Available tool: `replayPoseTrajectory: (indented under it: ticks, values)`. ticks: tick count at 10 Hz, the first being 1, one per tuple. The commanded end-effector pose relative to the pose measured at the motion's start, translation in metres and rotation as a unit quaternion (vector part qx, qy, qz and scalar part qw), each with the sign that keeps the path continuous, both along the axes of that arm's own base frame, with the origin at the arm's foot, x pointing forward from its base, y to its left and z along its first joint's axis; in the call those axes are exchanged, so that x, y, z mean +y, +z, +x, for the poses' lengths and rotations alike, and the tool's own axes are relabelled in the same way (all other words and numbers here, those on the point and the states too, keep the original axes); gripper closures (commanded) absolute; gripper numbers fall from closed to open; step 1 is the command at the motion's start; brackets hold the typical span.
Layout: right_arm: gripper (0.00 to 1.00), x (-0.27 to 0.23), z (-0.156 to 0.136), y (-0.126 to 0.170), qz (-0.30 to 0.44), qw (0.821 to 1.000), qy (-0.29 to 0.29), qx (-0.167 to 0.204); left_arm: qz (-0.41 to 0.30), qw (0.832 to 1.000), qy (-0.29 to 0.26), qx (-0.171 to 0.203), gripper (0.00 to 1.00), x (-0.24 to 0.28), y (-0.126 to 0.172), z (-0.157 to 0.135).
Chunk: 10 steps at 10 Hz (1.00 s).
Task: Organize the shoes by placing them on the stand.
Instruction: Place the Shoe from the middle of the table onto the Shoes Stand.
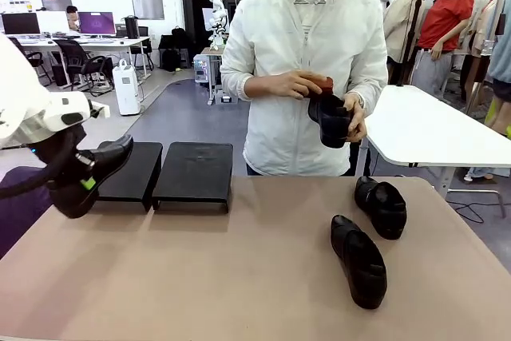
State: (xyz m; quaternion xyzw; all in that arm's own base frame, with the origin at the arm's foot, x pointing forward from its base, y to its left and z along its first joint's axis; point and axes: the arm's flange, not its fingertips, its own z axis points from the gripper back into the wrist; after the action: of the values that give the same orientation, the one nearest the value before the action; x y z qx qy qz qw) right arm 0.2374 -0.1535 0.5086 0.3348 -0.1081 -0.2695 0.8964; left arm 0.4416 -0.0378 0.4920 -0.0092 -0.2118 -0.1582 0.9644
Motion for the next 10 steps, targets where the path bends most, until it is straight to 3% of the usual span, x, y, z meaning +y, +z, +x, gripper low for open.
replayPoseTrajectory:
  ticks: [1, 6, 10]
  values:
    - [0.0, -0.003, -0.002, 0.001, -0.008, 1.0, 0.009, -0.004, -0.011, 0.999, 0.036, -0.009, 1.0, -0.003, -0.004, 0.053]
    - [0.0, -0.003, -0.002, 0.001, -0.008, 1.0, 0.009, -0.004, 0.041, 0.988, 0.129, -0.08, 1.0, 0.017, -0.04, 0.116]
    - [0.0, -0.003, -0.002, 0.001, -0.008, 1.0, 0.009, -0.004, 0.066, 0.987, 0.109, -0.098, 1.0, 0.034, -0.054, 0.144]
